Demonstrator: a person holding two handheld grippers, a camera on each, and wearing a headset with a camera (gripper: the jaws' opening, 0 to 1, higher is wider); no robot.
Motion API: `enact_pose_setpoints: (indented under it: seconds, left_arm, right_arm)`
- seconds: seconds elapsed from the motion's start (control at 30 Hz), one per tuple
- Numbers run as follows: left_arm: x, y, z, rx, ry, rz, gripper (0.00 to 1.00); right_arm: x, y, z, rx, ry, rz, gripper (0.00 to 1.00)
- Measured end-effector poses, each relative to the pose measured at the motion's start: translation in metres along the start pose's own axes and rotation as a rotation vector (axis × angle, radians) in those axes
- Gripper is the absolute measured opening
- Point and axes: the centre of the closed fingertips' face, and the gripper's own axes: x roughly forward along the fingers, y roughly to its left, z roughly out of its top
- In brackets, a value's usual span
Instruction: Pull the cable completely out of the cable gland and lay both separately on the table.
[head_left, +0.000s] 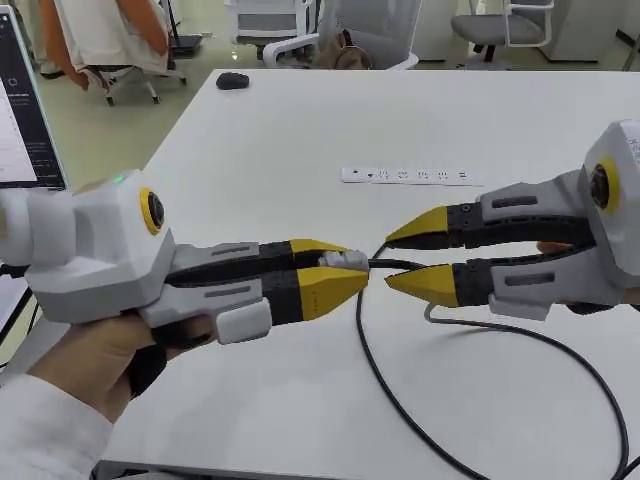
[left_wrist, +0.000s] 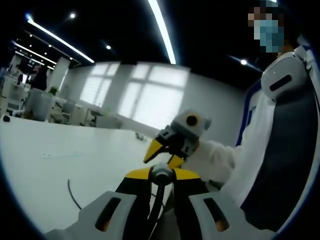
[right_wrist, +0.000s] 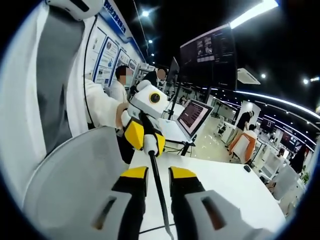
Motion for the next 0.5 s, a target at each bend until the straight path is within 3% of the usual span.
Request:
enact_pose_setpoints:
  seconds: [0.17,0.5]
  left_arm:
    - [0.0013,-0.0008,-0.0014,0.003,0.006,-0.003,0.17]
    - [0.0039,-0.0009,-0.0026,0.0,0.011,-0.009,0.17]
  right_arm:
    - [0.0038,0.0059,0.0023,-0.008,-0.009,0.032,0.05]
    - [0.0024,0.0065,-0.0012,-0.001,-0.005,0.041,0.04]
